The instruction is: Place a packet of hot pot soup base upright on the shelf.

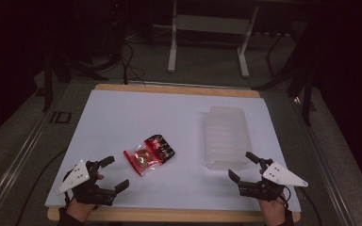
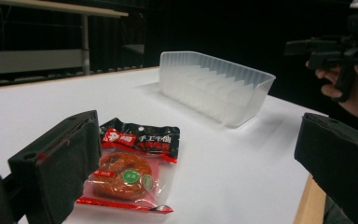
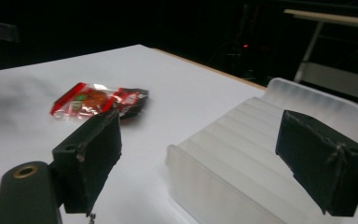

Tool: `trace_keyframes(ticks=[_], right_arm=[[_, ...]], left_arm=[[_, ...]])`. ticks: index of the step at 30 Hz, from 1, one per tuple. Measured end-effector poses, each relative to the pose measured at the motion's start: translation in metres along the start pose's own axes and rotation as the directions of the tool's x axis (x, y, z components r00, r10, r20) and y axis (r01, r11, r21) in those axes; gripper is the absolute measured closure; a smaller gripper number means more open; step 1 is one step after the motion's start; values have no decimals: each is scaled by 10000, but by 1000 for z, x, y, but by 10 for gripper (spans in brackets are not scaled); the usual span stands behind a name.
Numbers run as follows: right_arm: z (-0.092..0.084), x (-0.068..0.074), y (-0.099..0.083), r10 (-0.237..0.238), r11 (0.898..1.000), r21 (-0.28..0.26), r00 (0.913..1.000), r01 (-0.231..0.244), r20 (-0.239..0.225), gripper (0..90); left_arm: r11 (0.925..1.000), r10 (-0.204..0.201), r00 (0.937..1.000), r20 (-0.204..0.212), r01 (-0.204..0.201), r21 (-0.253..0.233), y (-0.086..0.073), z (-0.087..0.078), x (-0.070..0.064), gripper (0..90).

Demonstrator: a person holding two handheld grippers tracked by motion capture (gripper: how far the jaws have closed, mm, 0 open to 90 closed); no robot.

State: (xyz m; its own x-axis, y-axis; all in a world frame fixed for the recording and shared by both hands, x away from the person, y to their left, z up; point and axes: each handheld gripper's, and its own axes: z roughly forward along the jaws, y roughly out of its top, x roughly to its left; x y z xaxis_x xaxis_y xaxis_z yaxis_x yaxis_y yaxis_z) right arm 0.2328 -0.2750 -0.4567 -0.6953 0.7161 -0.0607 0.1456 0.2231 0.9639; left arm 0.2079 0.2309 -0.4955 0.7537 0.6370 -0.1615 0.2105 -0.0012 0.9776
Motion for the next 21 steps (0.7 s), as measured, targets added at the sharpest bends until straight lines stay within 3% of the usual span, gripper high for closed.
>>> trace_keyframes(ticks=[1,5,7,10,15,18,21], right_arm=[[1,2,0,-347,9994,7,9991,347,252,181],[1,3,0,-515,9987,41,9983,514,290,201],[1,5,1,-561,9983,186,9984,560,64,205],[-1,4,2,-346,9991,212,9969,362,-706,137],[-3,7,5,-372,9985,338,9869,430,-1571,119],[-2,8,7,-306,9990,273,9810,365,-1914,119],[-4,12,10,-418,9989,141,9841,449,-1726,119]], left_arm=[[10000,52,9996,294,-52,4,0,-2,0,12],[9995,174,9987,472,-186,251,0,-1,-2,12],[9984,252,9973,691,-286,490,1,1,-5,12],[9967,407,9944,979,-474,663,2,3,-8,12],[9940,570,9903,1270,-682,850,5,9,-11,12],[9902,781,9868,1419,-933,1044,14,13,-13,12],[9893,837,9832,1623,-1016,1048,24,17,-13,12]])
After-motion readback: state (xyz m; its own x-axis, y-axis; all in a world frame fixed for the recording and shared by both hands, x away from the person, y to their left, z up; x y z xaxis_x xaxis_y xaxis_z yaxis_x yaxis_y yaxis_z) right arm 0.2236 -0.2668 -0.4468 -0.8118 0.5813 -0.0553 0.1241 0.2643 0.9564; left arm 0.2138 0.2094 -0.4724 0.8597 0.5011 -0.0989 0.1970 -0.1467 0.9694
